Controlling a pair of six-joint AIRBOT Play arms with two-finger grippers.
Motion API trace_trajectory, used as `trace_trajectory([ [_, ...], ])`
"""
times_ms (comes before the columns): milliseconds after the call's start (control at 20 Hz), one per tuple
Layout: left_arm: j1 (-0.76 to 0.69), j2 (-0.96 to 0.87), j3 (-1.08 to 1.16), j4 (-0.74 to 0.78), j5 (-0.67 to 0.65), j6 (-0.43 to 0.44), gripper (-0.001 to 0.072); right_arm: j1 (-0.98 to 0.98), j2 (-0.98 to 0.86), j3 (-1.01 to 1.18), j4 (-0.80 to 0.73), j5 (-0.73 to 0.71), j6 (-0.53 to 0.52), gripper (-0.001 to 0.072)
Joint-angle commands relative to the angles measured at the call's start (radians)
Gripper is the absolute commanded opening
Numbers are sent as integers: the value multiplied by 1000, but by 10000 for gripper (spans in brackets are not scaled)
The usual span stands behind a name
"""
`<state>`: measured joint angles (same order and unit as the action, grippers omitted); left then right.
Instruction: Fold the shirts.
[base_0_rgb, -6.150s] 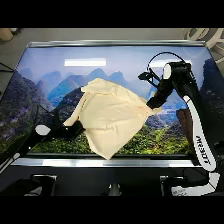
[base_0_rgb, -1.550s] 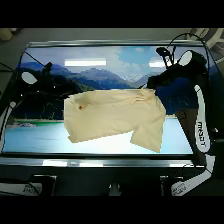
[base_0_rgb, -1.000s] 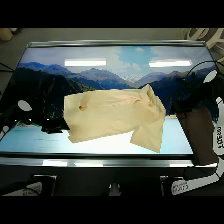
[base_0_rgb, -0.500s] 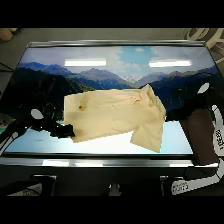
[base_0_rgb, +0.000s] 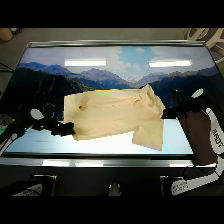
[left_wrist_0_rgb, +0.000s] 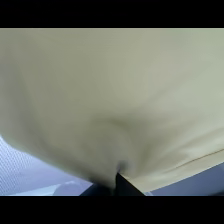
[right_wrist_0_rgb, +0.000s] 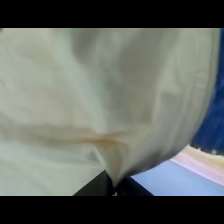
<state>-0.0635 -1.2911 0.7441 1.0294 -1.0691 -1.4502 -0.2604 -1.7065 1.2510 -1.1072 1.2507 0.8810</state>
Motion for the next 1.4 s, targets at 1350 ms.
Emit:
trace_trajectory([
  [1350,0,281,946,333,-154,-170,25,20,657,574,-231,257,9,20],
])
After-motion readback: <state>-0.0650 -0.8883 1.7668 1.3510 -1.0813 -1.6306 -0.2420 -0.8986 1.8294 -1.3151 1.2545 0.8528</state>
